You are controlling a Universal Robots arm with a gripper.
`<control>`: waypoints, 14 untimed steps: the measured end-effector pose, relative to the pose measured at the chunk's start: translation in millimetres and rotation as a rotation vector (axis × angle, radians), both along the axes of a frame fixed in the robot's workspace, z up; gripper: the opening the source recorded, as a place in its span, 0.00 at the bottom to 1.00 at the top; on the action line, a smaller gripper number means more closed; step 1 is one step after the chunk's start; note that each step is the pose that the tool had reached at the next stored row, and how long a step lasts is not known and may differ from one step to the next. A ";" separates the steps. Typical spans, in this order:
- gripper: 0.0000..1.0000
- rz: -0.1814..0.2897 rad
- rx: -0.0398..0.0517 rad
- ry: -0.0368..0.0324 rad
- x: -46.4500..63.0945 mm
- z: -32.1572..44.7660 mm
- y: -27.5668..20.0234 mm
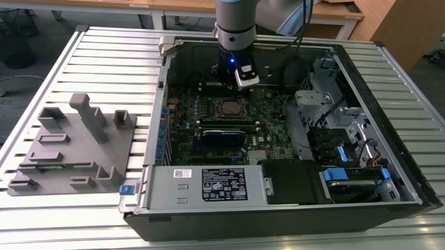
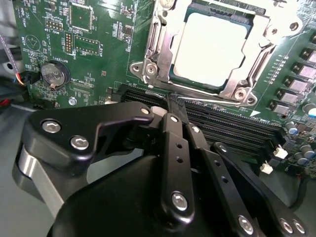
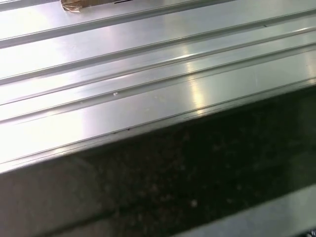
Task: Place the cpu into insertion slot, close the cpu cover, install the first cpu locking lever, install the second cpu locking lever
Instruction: 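Install the first cpu locking lever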
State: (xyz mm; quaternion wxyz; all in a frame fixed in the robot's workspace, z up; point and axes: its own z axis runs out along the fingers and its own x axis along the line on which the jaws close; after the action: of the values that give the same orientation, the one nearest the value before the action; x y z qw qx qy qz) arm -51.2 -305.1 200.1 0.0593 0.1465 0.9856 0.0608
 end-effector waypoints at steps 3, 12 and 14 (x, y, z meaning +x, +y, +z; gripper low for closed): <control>0.11 -0.001 0.0001 -0.0001 0.0 0.0 0.6; 0.11 -0.001 -0.0125 -0.0001 0.0 -0.2 0.7; 0.11 -0.001 -0.0200 -0.0001 0.1 -0.3 0.7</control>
State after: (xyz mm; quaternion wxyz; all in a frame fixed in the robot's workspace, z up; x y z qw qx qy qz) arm -51.1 -304.5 199.8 0.0609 0.1465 0.9860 0.0509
